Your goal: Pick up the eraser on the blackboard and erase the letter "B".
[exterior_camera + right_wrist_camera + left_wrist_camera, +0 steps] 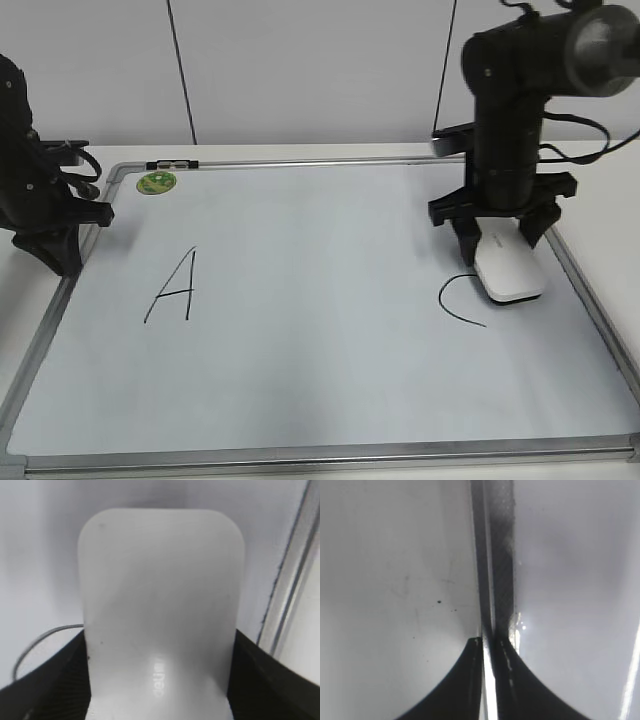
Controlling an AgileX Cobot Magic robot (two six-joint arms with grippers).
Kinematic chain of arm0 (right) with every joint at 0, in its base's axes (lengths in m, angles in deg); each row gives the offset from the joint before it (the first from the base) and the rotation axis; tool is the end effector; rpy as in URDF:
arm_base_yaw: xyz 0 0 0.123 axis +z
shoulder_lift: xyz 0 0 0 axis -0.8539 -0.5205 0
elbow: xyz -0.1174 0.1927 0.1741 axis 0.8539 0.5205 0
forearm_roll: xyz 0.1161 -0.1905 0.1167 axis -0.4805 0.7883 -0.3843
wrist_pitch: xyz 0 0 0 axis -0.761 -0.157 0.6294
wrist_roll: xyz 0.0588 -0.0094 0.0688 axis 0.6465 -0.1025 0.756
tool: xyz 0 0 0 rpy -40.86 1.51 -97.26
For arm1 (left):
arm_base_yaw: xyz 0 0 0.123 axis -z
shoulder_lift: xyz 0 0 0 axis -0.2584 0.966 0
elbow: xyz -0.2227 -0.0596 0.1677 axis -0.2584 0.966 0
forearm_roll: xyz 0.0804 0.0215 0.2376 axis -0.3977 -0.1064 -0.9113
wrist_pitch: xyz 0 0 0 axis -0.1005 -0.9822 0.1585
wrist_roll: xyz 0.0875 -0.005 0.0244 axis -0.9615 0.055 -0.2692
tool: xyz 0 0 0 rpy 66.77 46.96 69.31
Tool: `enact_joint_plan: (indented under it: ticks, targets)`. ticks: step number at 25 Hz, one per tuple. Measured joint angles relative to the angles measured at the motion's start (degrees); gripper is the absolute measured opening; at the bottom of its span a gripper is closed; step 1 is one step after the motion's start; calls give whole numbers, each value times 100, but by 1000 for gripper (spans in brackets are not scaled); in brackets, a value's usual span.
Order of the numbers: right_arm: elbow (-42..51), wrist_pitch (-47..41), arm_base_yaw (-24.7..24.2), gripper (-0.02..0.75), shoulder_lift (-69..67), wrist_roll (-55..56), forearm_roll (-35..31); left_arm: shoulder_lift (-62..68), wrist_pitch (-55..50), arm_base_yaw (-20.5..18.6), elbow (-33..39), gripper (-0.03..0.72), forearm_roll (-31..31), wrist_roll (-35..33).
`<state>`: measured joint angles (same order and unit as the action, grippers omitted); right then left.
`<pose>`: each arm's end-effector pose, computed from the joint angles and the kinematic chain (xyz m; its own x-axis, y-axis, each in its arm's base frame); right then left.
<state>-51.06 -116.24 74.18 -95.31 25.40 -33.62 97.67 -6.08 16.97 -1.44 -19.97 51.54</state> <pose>0.4222 0.1031 0.1696 -0.9921 -0.1252 -0.0115 -0.1220 0.9808 -0.1521 0.4266 -0.0185 0.1297 -0.9994 -0.0152 -0.0304 -0.0140 0.9991 -0.0411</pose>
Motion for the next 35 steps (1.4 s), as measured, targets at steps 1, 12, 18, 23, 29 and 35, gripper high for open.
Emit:
enact_joint_plan:
  ticks: [1, 12, 18, 23, 29, 35]
  targets:
    - [0, 1, -179, 525, 0, -133, -113, 0, -5, 0, 0, 27, 0, 0]
    - [-252, -23, -1170, 525, -115, -893, -713, 0, -15, 0, 0, 27, 0, 0]
    - [-713, -23, -1182, 525, -331, -1017, -773, 0, -15, 0, 0, 27, 0, 0]
    - [-852, -23, -1182, 525, -538, -1026, -795, 0, -15, 0, 0, 27, 0, 0]
    - [-852, -23, -1182, 525, -589, -1026, -797, 0, -15, 0, 0, 27, 0, 0]
    - [-852, -23, -1182, 525, -589, -1026, -807, 0, -15, 0, 0, 27, 0, 0]
